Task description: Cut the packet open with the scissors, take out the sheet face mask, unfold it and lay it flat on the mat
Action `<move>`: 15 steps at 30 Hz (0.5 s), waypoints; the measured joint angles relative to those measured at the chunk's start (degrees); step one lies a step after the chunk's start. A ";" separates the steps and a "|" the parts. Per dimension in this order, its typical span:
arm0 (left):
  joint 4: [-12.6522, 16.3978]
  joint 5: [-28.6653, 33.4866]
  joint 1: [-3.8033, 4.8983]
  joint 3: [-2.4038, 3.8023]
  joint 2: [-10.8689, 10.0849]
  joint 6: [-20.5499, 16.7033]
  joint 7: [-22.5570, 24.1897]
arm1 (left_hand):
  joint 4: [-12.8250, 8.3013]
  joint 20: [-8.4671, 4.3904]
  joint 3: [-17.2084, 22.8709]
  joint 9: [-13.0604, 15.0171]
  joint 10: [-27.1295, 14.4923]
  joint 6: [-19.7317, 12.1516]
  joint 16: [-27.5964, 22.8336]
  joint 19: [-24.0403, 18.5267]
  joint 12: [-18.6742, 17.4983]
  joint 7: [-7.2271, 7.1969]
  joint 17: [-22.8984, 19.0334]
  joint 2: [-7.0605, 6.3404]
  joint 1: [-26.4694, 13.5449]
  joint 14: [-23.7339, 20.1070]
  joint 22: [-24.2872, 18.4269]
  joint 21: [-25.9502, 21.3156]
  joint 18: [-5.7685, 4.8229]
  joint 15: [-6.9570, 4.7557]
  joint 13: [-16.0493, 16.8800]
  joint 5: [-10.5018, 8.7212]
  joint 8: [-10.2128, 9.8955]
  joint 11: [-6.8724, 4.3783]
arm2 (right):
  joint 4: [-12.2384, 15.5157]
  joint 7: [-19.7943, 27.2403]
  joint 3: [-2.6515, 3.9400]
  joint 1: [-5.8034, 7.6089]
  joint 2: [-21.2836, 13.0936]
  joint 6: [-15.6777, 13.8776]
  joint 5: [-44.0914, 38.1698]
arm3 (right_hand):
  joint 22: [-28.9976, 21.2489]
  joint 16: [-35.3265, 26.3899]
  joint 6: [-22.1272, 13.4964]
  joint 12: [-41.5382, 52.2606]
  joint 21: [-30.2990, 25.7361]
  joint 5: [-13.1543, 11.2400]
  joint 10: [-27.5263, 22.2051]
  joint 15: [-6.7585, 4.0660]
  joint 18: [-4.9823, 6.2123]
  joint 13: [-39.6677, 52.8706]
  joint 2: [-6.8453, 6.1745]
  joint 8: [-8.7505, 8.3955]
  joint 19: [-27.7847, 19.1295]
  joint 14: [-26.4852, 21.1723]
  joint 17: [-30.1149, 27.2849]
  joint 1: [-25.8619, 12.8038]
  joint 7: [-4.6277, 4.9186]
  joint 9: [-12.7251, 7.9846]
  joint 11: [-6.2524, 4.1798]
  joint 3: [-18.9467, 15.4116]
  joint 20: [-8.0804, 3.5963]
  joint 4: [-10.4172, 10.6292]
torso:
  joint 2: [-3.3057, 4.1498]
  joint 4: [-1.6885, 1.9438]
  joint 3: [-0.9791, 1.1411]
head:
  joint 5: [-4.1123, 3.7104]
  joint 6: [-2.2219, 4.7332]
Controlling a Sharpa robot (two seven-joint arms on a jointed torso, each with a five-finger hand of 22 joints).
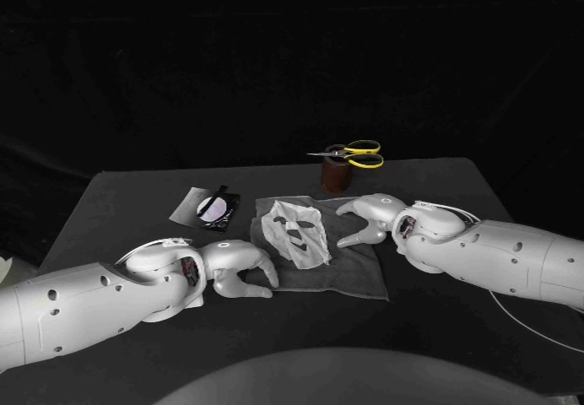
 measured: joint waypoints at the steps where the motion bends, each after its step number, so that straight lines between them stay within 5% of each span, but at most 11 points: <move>1: -0.03 -0.02 0.07 0.07 0.02 0.57 -0.10 | 0.00 0.00 0.00 0.00 0.00 0.00 0.00 0.00 0.00 0.00 0.00 0.26 -0.26 0.00 -0.07 0.00 0.03 0.00 0.00 0.00 0.00 0.00 | -0.05 0.00 0.01 0.00 0.03 0.06 -0.03 | 0.00 0.00 0.00 0.00 0.00 0.00 0.00 0.00 0.00 -0.02 0.00 0.00 0.00 0.00 0.00 0.00 0.00 -0.01 0.00 0.00 0.00 0.00 | 0.00 0.00 0.01 | 0.00 0.00; 15: -0.26 -0.29 1.11 1.08 0.31 8.01 -2.12 | 0.00 -0.53 -0.67 -0.09 0.10 0.00 -1.17 -0.57 -0.20 0.00 -0.66 0.27 -3.20 -0.51 -1.93 -0.78 0.48 -0.49 -0.09 0.00 -0.54 -0.12 | -0.45 -0.03 0.06 0.04 0.21 0.58 -0.37 | 0.00 0.00 0.00 0.00 0.00 0.00 0.00 0.00 -0.01 -0.01 0.45 0.01 0.00 0.00 -0.05 0.00 0.00 -0.09 -0.01 0.32 0.00 0.00 | -0.05 0.03 -0.01 | 0.01 0.00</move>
